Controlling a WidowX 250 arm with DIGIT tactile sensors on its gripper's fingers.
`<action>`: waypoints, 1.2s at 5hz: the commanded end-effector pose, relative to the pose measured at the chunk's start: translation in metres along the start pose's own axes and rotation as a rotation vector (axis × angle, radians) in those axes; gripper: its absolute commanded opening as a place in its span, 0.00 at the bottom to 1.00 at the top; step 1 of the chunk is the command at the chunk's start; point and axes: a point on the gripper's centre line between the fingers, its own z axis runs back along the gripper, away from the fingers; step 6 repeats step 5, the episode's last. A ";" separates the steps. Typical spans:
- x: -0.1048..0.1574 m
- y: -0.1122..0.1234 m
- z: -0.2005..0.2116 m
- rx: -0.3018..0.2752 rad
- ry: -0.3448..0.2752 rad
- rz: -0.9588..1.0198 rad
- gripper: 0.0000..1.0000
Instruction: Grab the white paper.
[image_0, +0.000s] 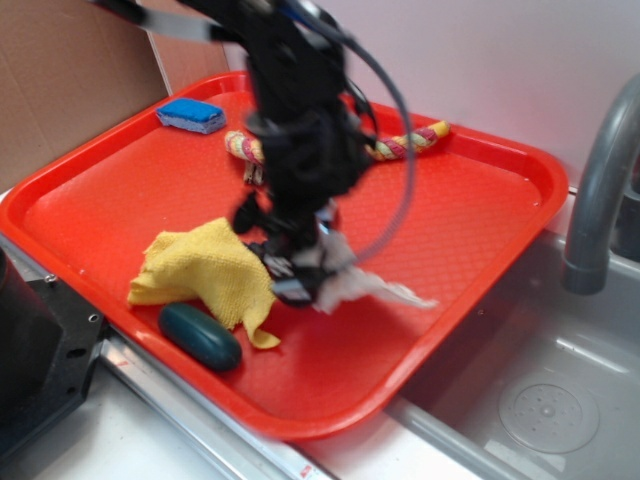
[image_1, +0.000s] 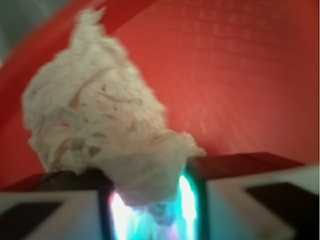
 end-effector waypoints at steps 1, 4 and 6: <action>-0.028 0.001 0.110 0.052 0.076 0.292 0.00; -0.110 0.009 0.209 0.180 -0.025 0.897 0.00; -0.113 0.001 0.213 0.229 0.034 0.967 0.00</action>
